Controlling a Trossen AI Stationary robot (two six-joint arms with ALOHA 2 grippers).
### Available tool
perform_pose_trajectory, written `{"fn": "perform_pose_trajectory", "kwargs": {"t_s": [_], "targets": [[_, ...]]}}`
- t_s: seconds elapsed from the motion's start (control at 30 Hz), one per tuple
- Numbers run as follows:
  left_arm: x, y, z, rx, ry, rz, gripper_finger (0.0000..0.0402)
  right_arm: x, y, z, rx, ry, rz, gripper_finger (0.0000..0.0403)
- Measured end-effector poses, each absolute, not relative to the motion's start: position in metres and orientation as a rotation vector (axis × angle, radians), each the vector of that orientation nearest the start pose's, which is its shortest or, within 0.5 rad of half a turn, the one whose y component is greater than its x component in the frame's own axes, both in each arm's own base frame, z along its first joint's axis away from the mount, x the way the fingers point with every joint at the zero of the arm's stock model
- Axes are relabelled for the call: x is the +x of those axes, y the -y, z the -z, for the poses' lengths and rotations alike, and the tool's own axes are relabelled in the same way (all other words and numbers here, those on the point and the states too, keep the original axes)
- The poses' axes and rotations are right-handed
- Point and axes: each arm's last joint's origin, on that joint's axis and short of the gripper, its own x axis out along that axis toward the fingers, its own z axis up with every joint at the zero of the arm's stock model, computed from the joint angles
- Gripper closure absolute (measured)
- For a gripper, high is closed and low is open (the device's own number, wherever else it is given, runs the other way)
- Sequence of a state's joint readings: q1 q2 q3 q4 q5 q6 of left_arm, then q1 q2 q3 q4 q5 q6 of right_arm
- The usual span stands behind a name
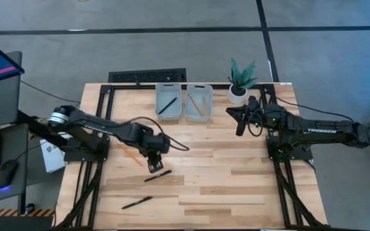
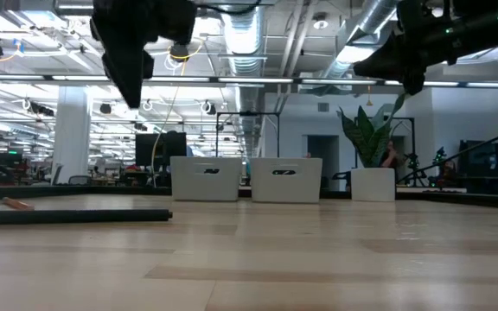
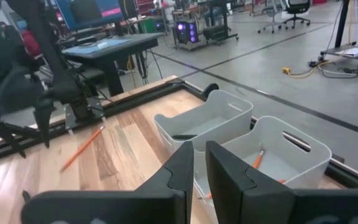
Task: Sort pens & pencils
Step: Put the top black pen into the left gray bin
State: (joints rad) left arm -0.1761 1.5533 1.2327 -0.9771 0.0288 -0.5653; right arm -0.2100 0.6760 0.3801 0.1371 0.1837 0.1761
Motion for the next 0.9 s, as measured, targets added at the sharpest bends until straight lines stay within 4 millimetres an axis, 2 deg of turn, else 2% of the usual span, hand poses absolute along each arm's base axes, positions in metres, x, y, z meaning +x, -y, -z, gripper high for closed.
{"fn": "perform_pose_trajectory", "kwargs": {"t_s": [0.2, 0.43, 0.6, 0.77, 0.9], "targets": [[0.303, 0.063, -0.223, -0.422, -1.378, -0.298, 0.0234, 0.156, 0.039, -0.239, 0.176, -0.127, 0.402, 0.0337], [0.321, 0.069, -0.197, -0.435, -1.368, -0.315, 0.0179, 0.156, 0.039, -0.239, 0.176, -0.128, 0.403, 0.0337], [0.326, 0.075, -0.194, -0.439, -1.337, -0.294, 0.0160, 0.156, 0.039, -0.239, 0.176, -0.134, 0.403, 0.0337], [0.324, 0.085, -0.194, -0.472, -1.334, -0.313, 0.0160, 0.156, 0.039, -0.238, 0.176, -0.139, 0.403, 0.0337], [0.322, 0.092, -0.194, -0.448, -1.356, -0.246, 0.0161, 0.156, 0.039, -0.238, 0.176, -0.145, 0.404, 0.0337]]}}
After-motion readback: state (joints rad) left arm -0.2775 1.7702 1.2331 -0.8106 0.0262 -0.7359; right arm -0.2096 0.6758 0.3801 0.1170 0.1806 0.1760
